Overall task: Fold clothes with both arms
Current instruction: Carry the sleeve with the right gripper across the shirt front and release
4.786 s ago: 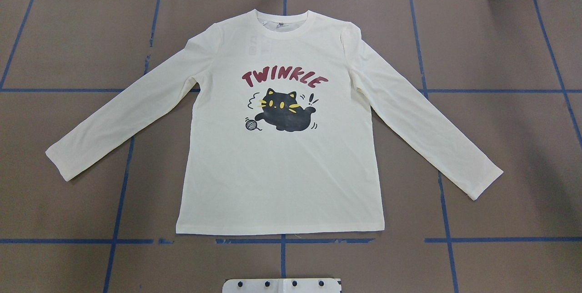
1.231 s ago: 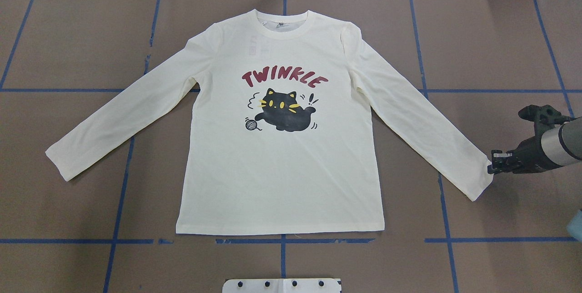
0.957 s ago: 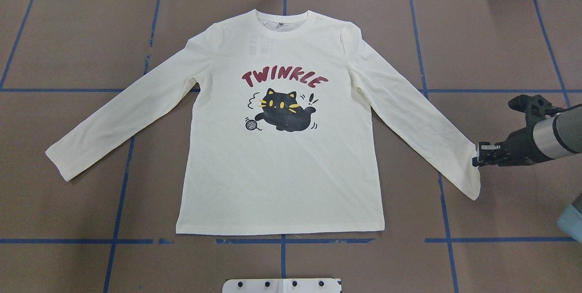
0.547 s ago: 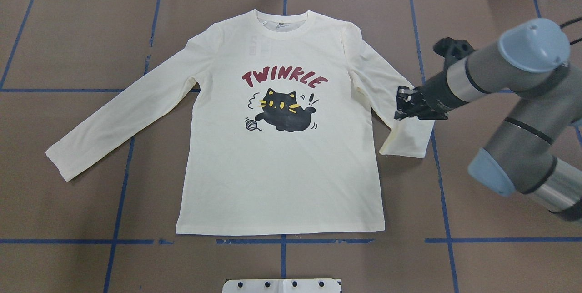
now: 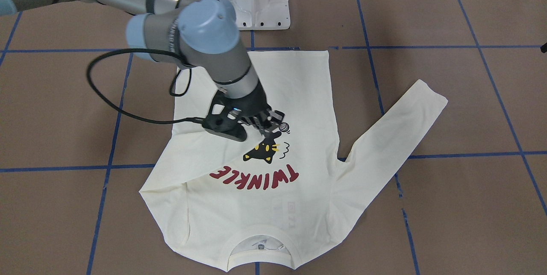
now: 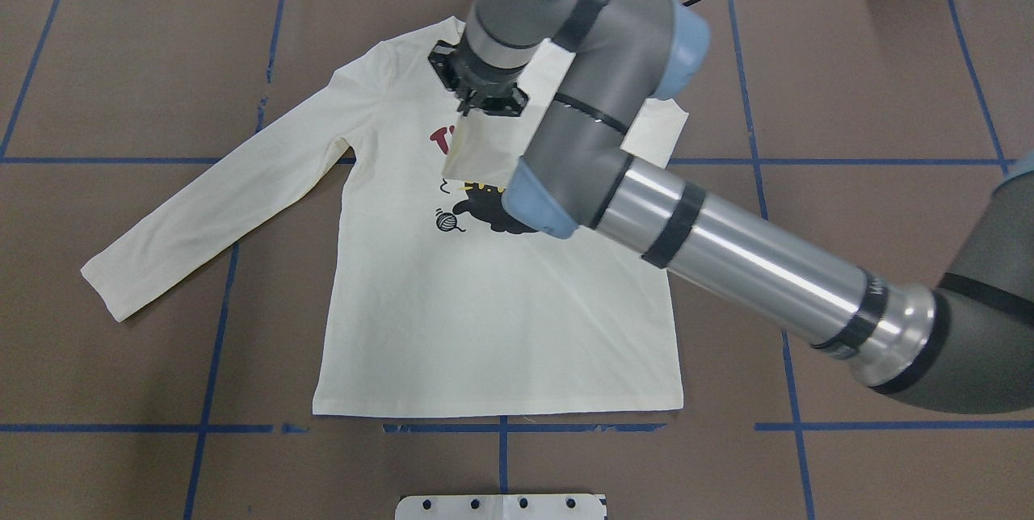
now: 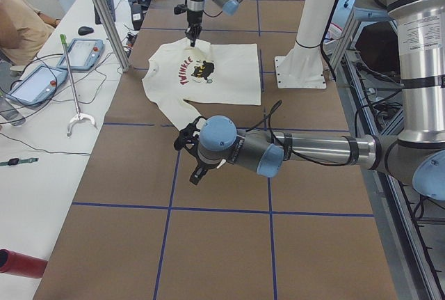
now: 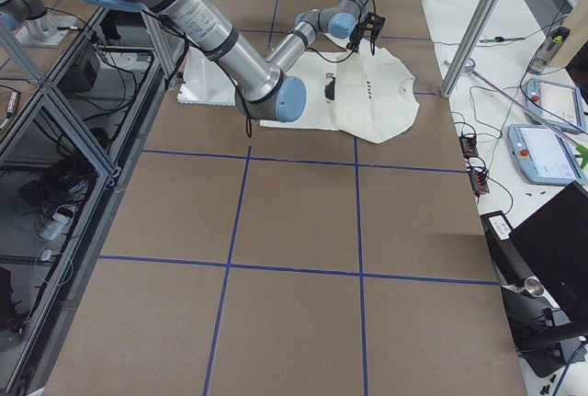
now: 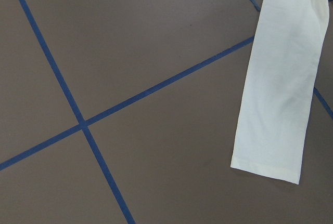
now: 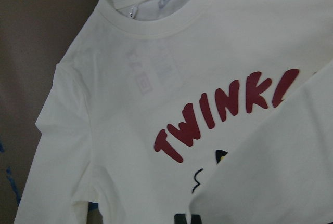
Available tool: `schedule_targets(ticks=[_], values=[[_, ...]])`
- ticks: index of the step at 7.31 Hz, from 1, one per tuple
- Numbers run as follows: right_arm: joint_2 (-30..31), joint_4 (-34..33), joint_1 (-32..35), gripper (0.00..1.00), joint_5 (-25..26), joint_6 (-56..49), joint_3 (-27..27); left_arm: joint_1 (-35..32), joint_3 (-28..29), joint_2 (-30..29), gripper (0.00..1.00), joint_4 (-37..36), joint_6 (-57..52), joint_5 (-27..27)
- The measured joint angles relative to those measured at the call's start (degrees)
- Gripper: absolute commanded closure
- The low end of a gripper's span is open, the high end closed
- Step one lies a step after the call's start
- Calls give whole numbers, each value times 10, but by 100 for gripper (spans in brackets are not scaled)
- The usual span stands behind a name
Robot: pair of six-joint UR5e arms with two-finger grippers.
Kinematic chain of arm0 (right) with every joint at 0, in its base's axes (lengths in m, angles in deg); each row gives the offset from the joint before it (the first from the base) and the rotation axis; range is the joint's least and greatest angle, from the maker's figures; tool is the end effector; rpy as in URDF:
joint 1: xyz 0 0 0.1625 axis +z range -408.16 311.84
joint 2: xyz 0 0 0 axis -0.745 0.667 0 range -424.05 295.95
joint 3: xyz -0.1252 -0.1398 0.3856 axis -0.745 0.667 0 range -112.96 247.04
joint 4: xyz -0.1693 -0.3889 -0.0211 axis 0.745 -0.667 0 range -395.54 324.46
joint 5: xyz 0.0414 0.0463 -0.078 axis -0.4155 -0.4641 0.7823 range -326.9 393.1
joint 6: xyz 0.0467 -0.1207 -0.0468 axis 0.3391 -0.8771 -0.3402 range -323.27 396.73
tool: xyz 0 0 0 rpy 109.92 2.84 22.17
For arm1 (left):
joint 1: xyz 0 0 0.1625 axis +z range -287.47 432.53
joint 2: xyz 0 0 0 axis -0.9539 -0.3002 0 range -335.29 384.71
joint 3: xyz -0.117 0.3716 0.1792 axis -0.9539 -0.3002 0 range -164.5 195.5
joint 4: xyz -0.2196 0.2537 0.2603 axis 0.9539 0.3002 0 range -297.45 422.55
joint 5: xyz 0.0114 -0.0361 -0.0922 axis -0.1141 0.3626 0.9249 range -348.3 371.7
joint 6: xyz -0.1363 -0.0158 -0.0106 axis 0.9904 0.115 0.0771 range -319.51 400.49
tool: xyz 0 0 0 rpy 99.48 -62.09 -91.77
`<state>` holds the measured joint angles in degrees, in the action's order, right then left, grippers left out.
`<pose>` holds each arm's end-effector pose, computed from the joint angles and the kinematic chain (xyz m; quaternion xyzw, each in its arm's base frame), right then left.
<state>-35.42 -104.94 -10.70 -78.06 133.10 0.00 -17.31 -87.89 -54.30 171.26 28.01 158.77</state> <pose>-0.6268 -0.5856 0.0980 -0.0242 -0.5092 0.2355 0.8275 -0.0166 -0.4410 0.6005 0.2104 0.4496 0.1820 0.8488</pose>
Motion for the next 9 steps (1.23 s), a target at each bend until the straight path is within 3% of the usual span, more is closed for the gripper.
schedule_targets(ticks=[1, 2, 4, 5, 7, 9], values=[[-51, 67, -40, 2, 70, 24, 93, 0, -2, 0, 0, 0, 0, 3], [-80, 97, -66, 1, 117, 46, 139, 0, -4, 1, 0, 1, 1, 4], [-108, 112, -83, 1, 146, 72, 169, 1, -6, 0, 0, 7, 4, 11], [-93, 109, -70, 0, 135, 77, 152, 3, -6, 1, 0, 16, 16, 15], [62, 84, 5, 0, 12, 64, -18, 39, -4, 4, 0, 30, 86, 12], [224, 77, 69, 0, -68, 0, -171, 93, -3, 4, 0, 42, 198, 11]])
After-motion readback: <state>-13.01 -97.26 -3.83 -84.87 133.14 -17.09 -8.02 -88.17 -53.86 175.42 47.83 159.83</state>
